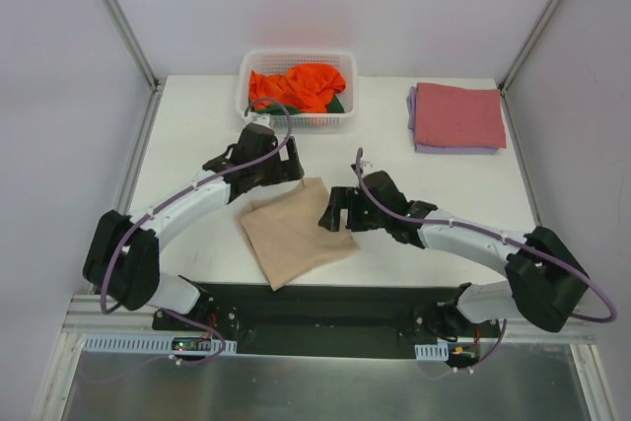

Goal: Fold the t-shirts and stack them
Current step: Smooth out wrinkles on the folded tshirt

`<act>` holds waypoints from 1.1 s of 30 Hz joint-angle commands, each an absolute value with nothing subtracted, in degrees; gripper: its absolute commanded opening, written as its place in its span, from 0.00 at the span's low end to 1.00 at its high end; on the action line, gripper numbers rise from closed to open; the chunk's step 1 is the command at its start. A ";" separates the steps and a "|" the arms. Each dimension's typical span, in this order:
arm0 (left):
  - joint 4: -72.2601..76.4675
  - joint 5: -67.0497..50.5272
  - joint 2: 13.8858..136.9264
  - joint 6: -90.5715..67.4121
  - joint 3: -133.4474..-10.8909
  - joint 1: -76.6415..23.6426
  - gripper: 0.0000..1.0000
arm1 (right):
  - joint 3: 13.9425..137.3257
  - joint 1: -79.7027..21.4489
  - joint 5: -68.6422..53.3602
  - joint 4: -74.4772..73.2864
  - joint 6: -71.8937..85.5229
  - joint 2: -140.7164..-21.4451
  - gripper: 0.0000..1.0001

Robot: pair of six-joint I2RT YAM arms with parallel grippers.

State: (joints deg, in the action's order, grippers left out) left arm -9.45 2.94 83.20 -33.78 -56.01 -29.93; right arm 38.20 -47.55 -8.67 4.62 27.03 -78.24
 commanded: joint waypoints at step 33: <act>-5.27 6.43 80.05 -36.66 -38.22 -21.71 0.21 | 66.63 -42.36 4.73 -13.54 -3.26 -107.06 0.59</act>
State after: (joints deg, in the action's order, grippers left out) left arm -10.48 9.08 74.06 -43.77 -33.23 -22.76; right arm 71.26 -42.81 -4.84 -11.88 -8.34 -109.51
